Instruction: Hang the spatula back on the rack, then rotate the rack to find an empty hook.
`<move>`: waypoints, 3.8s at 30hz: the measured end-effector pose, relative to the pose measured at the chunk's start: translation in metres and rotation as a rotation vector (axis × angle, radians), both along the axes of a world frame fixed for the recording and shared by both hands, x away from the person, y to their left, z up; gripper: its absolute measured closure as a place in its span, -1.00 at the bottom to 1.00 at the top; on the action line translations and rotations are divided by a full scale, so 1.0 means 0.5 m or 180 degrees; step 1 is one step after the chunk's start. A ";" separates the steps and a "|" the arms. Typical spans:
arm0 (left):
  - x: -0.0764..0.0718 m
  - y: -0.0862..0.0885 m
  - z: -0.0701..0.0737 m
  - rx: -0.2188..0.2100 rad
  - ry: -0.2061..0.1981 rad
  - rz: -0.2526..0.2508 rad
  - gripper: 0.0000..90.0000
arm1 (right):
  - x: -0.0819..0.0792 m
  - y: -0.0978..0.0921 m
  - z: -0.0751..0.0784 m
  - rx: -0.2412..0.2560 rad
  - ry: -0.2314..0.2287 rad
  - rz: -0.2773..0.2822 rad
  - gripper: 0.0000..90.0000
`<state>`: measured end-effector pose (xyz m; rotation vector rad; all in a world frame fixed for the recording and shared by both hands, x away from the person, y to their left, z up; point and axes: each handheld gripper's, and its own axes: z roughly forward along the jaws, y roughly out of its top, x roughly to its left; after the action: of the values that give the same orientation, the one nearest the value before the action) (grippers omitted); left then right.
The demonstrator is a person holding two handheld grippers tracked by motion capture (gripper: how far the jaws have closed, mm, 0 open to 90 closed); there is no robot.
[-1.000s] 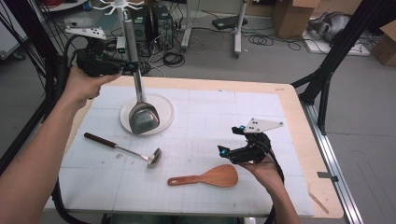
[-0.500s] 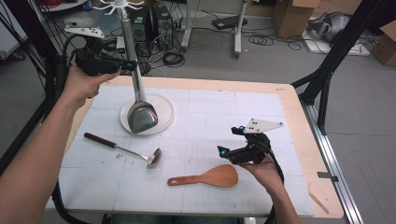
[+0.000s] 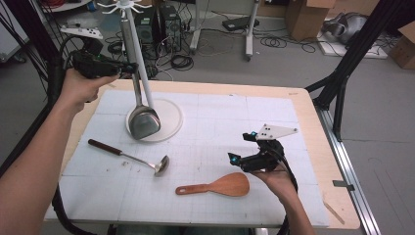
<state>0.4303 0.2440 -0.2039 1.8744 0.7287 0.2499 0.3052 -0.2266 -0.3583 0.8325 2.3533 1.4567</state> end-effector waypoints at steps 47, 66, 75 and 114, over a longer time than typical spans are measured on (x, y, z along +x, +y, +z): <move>-0.056 0.052 0.050 0.0007 -0.0150 0.0115 0.77 | -0.014 -0.021 -0.004 0.0014 0.0008 -0.0057 -0.78; -0.078 0.007 0.151 0.0080 -0.0279 -0.0063 0.99 | -0.019 -0.043 -0.016 0.0029 0.0028 -0.0130 -0.78; -0.068 -0.011 0.194 0.0034 -0.0341 -0.0019 0.99 | -0.020 -0.044 -0.016 0.0026 0.0036 -0.0139 -0.78; -0.030 0.019 0.233 -0.0069 -0.0402 0.0498 0.99 | -0.017 -0.043 -0.014 0.0071 0.0004 -0.0117 -0.78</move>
<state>0.4150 0.2535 -0.0876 1.7659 0.7890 0.4543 0.2965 -0.2483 -0.3656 0.8776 2.3142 1.4708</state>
